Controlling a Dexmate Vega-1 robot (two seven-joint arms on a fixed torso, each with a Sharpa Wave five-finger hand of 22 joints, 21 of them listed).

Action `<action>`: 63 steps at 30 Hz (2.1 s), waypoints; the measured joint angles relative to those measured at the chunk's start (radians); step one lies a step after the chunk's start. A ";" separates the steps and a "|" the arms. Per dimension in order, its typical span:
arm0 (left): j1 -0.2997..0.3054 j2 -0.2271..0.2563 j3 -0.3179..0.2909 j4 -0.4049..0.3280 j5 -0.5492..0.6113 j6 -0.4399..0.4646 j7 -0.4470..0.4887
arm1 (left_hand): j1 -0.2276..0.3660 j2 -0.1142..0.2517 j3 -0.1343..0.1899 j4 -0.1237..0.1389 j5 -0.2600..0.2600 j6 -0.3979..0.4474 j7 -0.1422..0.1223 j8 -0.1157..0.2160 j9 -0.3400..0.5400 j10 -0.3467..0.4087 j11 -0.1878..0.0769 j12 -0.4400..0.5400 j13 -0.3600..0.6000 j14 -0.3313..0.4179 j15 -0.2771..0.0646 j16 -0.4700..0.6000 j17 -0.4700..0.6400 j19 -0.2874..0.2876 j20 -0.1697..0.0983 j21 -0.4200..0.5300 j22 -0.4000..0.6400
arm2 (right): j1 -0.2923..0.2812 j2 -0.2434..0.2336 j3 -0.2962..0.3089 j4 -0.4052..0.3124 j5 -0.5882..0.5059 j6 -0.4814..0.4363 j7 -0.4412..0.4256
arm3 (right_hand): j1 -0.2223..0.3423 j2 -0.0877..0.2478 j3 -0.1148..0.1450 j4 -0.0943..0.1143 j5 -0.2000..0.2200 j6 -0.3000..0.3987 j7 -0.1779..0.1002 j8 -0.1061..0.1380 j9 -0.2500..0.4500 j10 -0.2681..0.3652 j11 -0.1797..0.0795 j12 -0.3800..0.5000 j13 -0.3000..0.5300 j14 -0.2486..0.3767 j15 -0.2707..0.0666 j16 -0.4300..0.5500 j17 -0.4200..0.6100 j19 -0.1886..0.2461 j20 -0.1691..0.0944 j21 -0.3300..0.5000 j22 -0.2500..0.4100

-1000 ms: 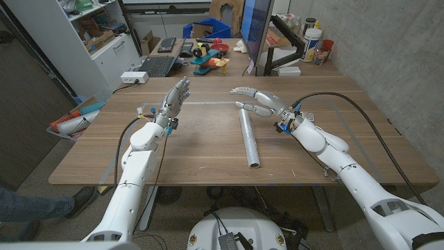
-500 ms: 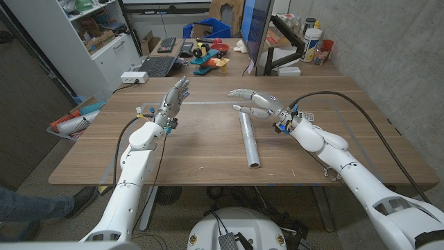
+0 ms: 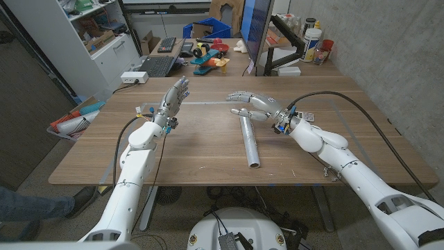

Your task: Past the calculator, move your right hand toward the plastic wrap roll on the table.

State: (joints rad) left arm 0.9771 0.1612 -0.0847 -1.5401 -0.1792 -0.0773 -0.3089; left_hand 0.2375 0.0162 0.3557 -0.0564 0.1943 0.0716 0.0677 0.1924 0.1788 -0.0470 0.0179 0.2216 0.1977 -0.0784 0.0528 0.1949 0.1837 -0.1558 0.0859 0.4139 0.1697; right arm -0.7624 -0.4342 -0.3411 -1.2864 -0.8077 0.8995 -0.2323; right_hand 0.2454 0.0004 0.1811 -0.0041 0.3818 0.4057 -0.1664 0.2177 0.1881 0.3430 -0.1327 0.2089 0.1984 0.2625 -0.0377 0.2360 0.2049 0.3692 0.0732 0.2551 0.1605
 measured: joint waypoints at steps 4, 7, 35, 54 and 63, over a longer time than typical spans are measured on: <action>0.000 0.000 -0.001 0.001 -0.001 -0.002 -0.001 | 0.000 0.000 -0.003 -0.003 0.000 0.000 0.000 0.000 0.000 0.000 0.000 0.000 0.000 0.000 0.000 0.000 0.000 0.000 0.000 -0.004 0.000 | 0.003 -0.008 -0.012 -0.001 -0.016 -0.010 -0.017 | 0.000 0.000 0.000 0.000 0.007 0.002 -0.002 0.000 0.000 0.002 -0.002 0.000 0.004 0.000 0.000 0.000 0.000 0.000 0.000 0.000 0.000; 0.000 0.001 -0.003 0.001 -0.002 -0.002 -0.003 | 0.000 0.000 -0.003 -0.003 0.000 0.000 0.000 0.000 0.000 0.000 0.000 0.000 0.000 0.000 0.000 0.000 0.000 0.000 0.000 -0.004 0.000 | 0.005 -0.017 -0.024 -0.004 -0.033 -0.018 -0.033 | 0.000 0.000 0.000 0.000 0.007 0.002 -0.002 0.000 0.000 0.004 -0.003 0.000 0.004 0.000 0.000 0.000 0.000 0.004 -0.004 -0.004 0.005; 0.003 0.005 -0.008 -0.001 -0.007 -0.005 -0.006 | 0.000 0.000 -0.006 -0.006 0.000 0.004 -0.004 0.000 0.000 0.000 0.000 0.000 0.000 0.000 0.000 0.000 0.000 0.002 0.002 -0.012 0.000 | 0.029 -0.076 -0.113 -0.026 -0.128 -0.084 -0.114 | 0.000 0.000 0.000 0.000 0.015 0.009 -0.020 0.000 0.000 0.000 -0.007 0.000 0.004 0.000 0.000 0.000 0.000 0.007 0.000 -0.019 0.005; 0.005 0.003 -0.007 -0.002 -0.005 0.002 -0.002 | -0.004 0.004 -0.006 -0.006 0.000 0.004 -0.004 0.000 0.000 0.000 0.000 0.001 0.000 0.000 0.000 0.000 0.000 0.004 0.004 -0.022 0.000 | 0.035 -0.108 -0.147 -0.043 -0.173 -0.150 -0.134 | 0.000 0.000 0.000 0.000 0.023 0.009 -0.019 0.000 0.000 0.000 -0.007 0.000 0.004 0.000 0.000 -0.008 0.002 0.018 -0.004 -0.019 0.005; 0.003 -0.001 -0.008 -0.001 -0.006 0.003 -0.001 | -0.004 0.004 -0.006 -0.006 0.000 0.004 -0.004 0.000 0.000 0.000 0.000 0.001 0.000 0.000 0.000 0.000 0.000 0.007 0.007 -0.026 0.005 | 0.033 -0.125 -0.166 -0.059 -0.191 -0.176 -0.128 | 0.000 0.000 0.000 0.000 0.023 0.009 -0.019 0.000 0.000 0.000 -0.007 0.000 0.004 0.000 0.000 -0.008 0.002 0.018 -0.004 -0.027 0.005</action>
State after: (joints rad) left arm 0.9797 0.1597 -0.0929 -1.5415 -0.1855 -0.0740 -0.3104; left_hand 0.2335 0.0202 0.3499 -0.0621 0.1943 0.0752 0.0641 0.1924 0.1788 -0.0470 0.0179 0.2225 0.1975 -0.0784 0.0528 0.1950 0.1836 -0.1484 0.0933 0.3880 0.1749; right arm -0.7291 -0.5596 -0.5068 -1.3450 -0.9984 0.7234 -0.3599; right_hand 0.2454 0.0004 0.1811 -0.0041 0.4050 0.4144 -0.1858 0.2176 0.1881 0.3428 -0.1393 0.2090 0.2022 0.2626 -0.0377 0.2282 0.2071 0.3869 0.0697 0.2282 0.1654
